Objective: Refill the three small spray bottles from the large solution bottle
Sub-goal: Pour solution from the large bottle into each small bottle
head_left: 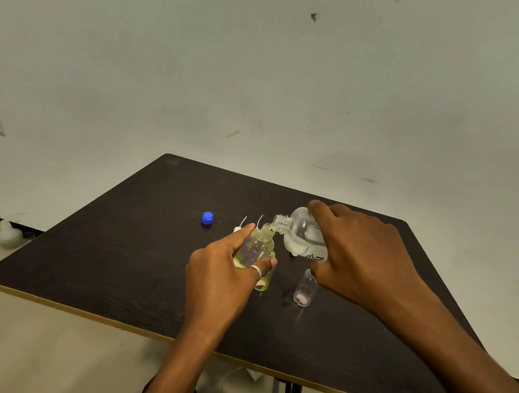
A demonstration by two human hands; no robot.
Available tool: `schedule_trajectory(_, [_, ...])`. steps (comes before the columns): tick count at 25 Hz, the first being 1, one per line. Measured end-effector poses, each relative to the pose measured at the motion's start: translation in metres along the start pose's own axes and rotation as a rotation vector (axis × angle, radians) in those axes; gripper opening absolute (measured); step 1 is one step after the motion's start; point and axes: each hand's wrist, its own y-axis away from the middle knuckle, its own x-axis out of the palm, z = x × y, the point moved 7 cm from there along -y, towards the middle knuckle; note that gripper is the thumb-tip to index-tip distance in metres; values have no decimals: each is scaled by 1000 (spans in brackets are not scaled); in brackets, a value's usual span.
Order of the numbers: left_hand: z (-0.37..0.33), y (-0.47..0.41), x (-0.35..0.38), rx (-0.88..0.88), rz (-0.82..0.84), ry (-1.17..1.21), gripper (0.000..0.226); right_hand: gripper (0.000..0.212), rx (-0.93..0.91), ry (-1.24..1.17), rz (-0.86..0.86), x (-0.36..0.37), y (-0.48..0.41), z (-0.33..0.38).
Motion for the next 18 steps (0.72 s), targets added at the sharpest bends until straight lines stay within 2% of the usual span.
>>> schedule_trajectory(14, [1,-1,0,17,20,42,64,69,158,-338,20,24,12,0])
schedule_trajectory(18, [2,-4,-2,8,28,66,63,67,249,-586,6,36,17,-7])
